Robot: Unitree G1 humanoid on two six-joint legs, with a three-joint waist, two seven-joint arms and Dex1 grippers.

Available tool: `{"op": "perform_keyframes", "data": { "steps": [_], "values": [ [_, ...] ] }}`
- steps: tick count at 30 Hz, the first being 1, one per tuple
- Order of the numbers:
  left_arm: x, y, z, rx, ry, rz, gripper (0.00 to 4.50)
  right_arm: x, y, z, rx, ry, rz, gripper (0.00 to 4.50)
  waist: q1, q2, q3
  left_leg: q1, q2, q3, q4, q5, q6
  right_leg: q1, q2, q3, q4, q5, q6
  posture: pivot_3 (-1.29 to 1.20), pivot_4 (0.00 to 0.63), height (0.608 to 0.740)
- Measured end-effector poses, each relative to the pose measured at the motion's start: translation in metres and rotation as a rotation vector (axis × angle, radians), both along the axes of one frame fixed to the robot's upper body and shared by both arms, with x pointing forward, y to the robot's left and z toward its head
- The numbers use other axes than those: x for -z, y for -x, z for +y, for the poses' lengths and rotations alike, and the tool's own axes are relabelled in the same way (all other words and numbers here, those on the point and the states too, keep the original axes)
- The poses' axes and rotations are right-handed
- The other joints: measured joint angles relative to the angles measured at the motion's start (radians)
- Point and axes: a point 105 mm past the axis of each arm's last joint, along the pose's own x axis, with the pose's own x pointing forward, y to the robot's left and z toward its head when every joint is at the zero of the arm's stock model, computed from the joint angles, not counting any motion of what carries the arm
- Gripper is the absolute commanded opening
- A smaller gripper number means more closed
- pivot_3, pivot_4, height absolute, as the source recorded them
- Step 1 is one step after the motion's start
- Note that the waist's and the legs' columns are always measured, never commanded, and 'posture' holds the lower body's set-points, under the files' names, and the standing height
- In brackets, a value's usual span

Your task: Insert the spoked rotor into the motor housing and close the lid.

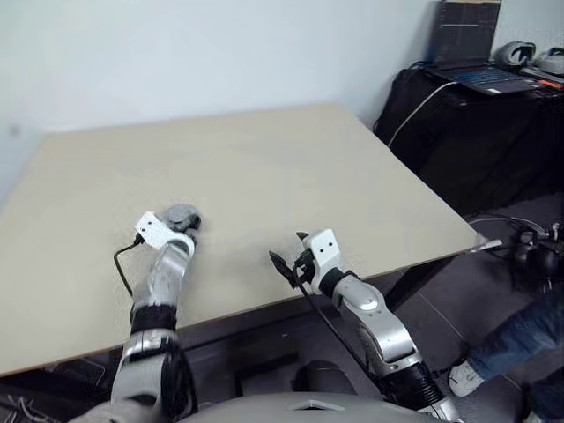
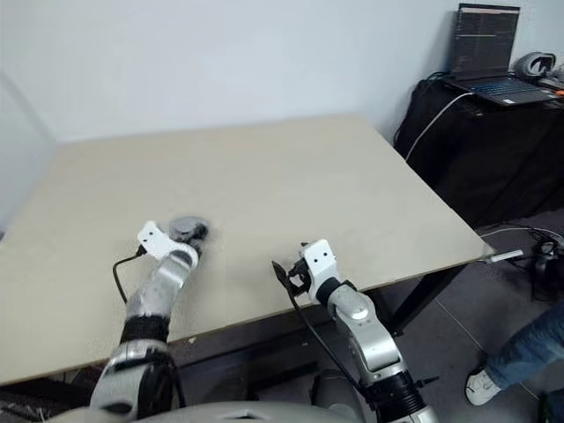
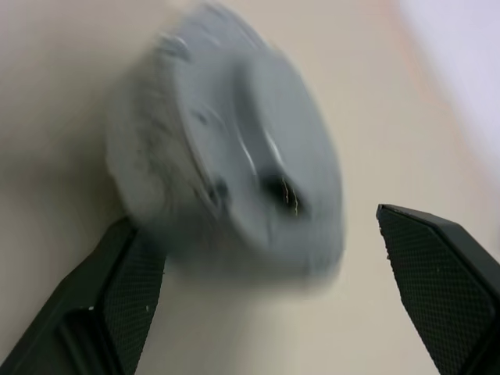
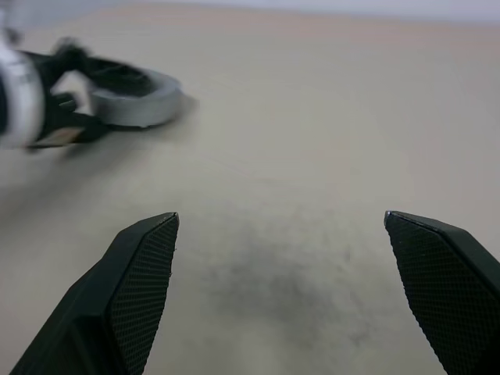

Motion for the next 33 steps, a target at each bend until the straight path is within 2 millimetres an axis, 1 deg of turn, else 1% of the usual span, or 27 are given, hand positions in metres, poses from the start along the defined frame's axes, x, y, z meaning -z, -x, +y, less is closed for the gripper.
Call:
{"op": "perform_keyframes", "data": {
  "steps": [1,4,5,9,11,13,16,17,21,23,25,29,33],
  "values": [
    [0.002,0.016,-0.002,0.045,-0.066,0.008,4.46,0.001,0.000,-0.001,0.003,-0.001,0.006,4.50,-0.003,0.003,-0.002,0.001,0.000,0.001,0.000,-0.002,0.000,-0.001,0.000,0.002,0.000,-0.002,-0.001,0.00,0.000,0.740],
    [0.004,0.048,-0.009,0.128,-0.167,0.001,4.46,0.002,-0.001,-0.002,0.015,-0.007,0.022,4.50,0.003,0.005,-0.004,0.001,0.001,0.003,0.000,-0.003,0.000,-0.003,0.001,0.004,0.001,-0.003,-0.001,0.00,0.000,0.740],
    [0.005,0.055,-0.011,0.147,-0.195,-0.004,4.46,0.002,-0.002,-0.002,0.016,-0.009,0.025,4.50,0.007,0.005,-0.004,0.001,0.001,0.003,0.000,-0.003,-0.001,-0.006,0.001,0.004,0.001,-0.003,-0.001,0.00,0.000,0.740],
    [0.008,0.086,-0.019,0.183,-0.389,-0.029,4.46,0.001,-0.003,-0.003,0.022,-0.024,0.037,4.50,0.025,0.005,-0.002,0.000,0.006,0.004,0.000,-0.007,-0.005,-0.008,0.000,0.004,0.000,-0.003,-0.001,0.00,0.000,0.740],
    [0.006,0.097,-0.016,0.139,-0.516,-0.045,4.46,-0.001,-0.005,-0.002,0.030,-0.043,0.035,4.50,0.037,0.004,0.001,0.000,0.006,0.004,0.000,-0.007,-0.006,-0.009,-0.001,0.004,0.000,-0.003,-0.001,0.00,0.000,0.740],
    [-0.001,0.099,-0.016,0.108,-0.597,-0.085,4.46,-0.001,-0.008,-0.006,0.046,-0.049,0.032,4.50,0.049,0.003,0.003,-0.001,0.006,0.004,0.000,-0.007,-0.006,-0.009,-0.001,0.003,0.000,-0.003,-0.001,0.00,0.000,0.740],
    [-0.023,0.096,-0.019,0.032,-0.663,-0.195,4.46,-0.001,-0.011,-0.009,0.064,-0.056,0.016,4.50,0.059,0.004,0.005,-0.002,0.006,0.003,0.000,-0.007,-0.005,-0.010,-0.003,0.001,-0.001,-0.003,-0.001,0.00,0.000,0.740],
    [-0.033,0.094,-0.021,0.023,-0.694,-0.250,4.46,-0.002,-0.012,-0.010,0.075,-0.059,0.005,4.50,0.060,0.005,0.005,-0.003,0.006,0.004,0.000,-0.007,-0.005,-0.010,-0.003,0.001,-0.001,-0.003,-0.001,0.00,0.000,0.740],
    [-0.058,0.088,-0.037,0.077,-0.800,-0.418,4.46,-0.003,-0.017,-0.020,0.133,-0.051,-0.034,4.50,0.060,0.005,0.005,-0.004,0.006,0.004,0.000,-0.008,-0.004,-0.011,-0.002,0.000,-0.001,-0.004,0.000,0.00,0.000,0.740],
    [-0.063,0.087,-0.042,0.091,-0.822,-0.451,4.46,-0.006,-0.020,-0.024,0.164,-0.061,-0.055,4.50,0.060,0.006,0.006,-0.004,0.006,0.005,0.000,-0.006,0.001,-0.011,-0.002,0.000,-0.001,-0.004,0.000,0.00,0.000,0.740],
    [-0.065,0.086,-0.045,0.087,-0.827,-0.460,4.46,-0.009,-0.022,-0.027,0.192,-0.054,-0.089,4.50,0.057,0.006,0.007,-0.004,0.006,0.005,0.000,-0.006,0.001,-0.011,-0.002,0.000,-0.001,-0.004,0.000,0.00,0.000,0.740],
    [-0.065,0.086,-0.045,0.056,-0.805,-0.454,4.46,-0.011,-0.021,-0.032,0.221,-0.026,-0.132,4.50,0.056,0.005,0.008,-0.004,0.007,0.005,0.000,-0.006,0.001,-0.011,-0.002,0.000,-0.001,-0.004,0.000,0.00,0.000,0.740],
    [-0.065,0.085,-0.044,0.044,-0.793,-0.452,4.46,-0.010,-0.019,-0.032,0.233,-0.022,-0.139,4.50,0.054,0.004,0.009,-0.004,0.007,0.004,0.000,-0.006,0.001,-0.011,-0.003,-0.001,-0.001,-0.004,0.000,0.00,0.000,0.740]
  ]
}}
